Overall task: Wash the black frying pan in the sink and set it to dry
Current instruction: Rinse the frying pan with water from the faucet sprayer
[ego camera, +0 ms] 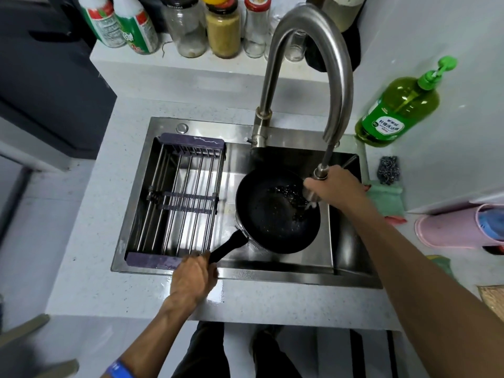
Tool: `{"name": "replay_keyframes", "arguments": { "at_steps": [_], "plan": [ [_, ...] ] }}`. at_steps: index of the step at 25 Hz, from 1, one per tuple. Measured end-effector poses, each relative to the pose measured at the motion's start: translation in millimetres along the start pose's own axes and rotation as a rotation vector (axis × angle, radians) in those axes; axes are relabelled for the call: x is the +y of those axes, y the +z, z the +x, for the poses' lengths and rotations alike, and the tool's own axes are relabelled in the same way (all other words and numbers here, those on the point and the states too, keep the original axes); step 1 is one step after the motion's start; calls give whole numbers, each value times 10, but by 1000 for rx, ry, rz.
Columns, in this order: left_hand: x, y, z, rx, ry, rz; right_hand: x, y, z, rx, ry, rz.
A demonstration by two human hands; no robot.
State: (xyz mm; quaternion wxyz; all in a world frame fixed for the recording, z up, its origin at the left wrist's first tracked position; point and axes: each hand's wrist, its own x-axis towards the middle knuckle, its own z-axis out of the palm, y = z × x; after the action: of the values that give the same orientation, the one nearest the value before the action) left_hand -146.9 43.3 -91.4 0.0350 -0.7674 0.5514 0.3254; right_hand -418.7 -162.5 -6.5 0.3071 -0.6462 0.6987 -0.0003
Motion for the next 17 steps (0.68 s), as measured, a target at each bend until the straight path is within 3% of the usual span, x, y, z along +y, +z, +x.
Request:
{"name": "replay_keyframes", "arguments": {
  "at_steps": [4, 7, 9, 12, 17],
  "plan": [
    [-48, 13, 31, 25, -12, 44, -265, 175, 74, -60, -14, 318],
    [-161, -4, 105, 42, -38, 89, -203, 74, 182, 54, -9, 265],
    [-236, -4, 108, 37, -59, 93, -170, 77, 150, 28, -37, 219],
    [-237, 19, 67, 35, -46, 172, -281, 183, 146, -3, -60, 417],
    [-264, -14, 77, 26, -24, 258, -405, 230, 275, 6, -38, 531]
  ]
}}
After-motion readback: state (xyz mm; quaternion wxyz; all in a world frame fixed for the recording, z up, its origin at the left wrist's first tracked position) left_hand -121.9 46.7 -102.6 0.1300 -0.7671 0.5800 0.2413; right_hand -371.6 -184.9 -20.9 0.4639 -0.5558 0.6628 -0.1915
